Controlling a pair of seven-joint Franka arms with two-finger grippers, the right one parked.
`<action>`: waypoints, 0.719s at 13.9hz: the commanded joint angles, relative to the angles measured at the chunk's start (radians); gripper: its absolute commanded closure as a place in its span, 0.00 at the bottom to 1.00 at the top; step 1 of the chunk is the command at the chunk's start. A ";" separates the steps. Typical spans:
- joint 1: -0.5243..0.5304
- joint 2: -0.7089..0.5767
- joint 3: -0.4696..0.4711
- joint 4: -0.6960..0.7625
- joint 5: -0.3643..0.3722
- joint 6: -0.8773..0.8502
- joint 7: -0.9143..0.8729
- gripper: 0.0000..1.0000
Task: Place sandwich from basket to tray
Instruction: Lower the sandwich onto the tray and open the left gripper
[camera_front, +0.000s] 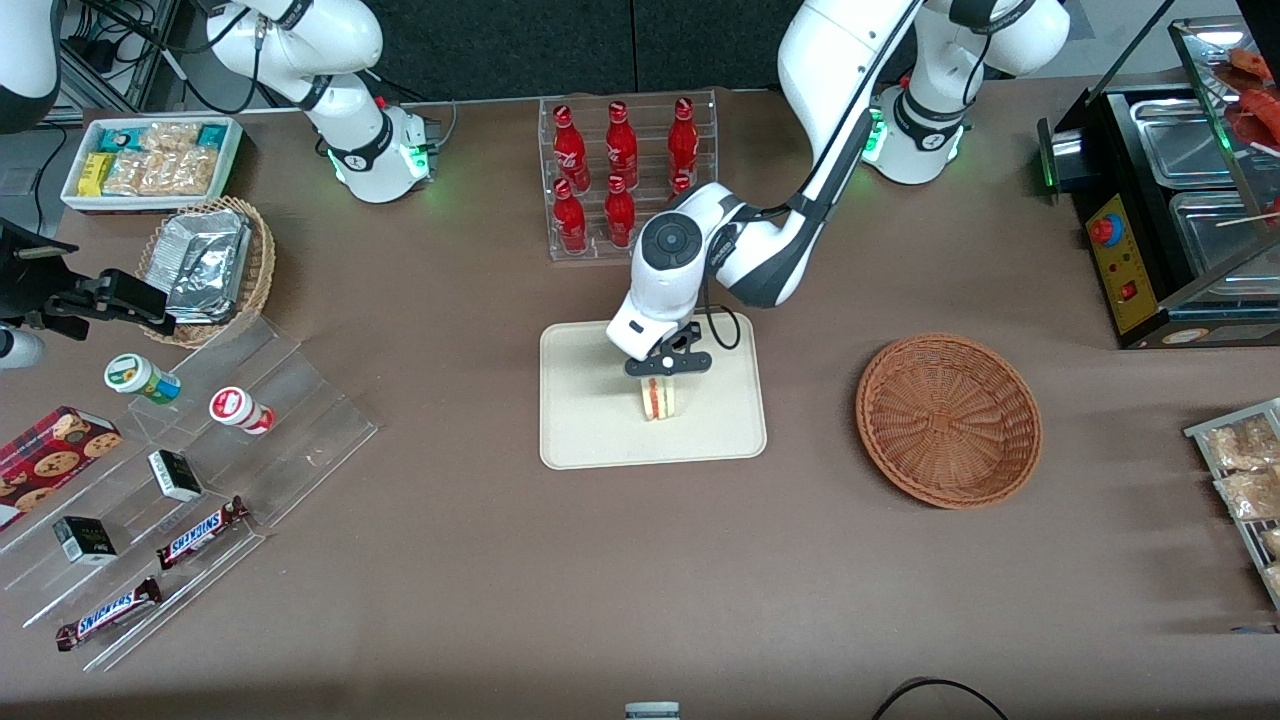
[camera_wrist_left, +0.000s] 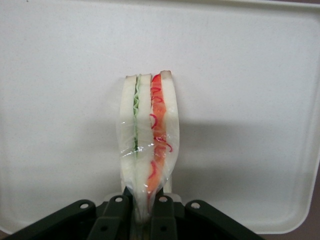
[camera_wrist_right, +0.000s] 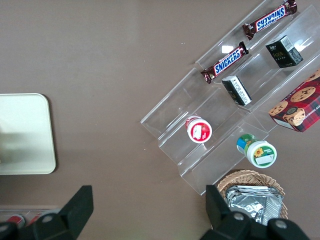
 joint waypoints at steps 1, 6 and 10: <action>-0.016 0.008 0.009 0.008 -0.008 0.013 0.017 0.80; -0.004 -0.024 0.013 0.040 -0.060 -0.007 -0.086 0.00; 0.026 -0.147 0.051 0.106 -0.061 -0.264 -0.125 0.00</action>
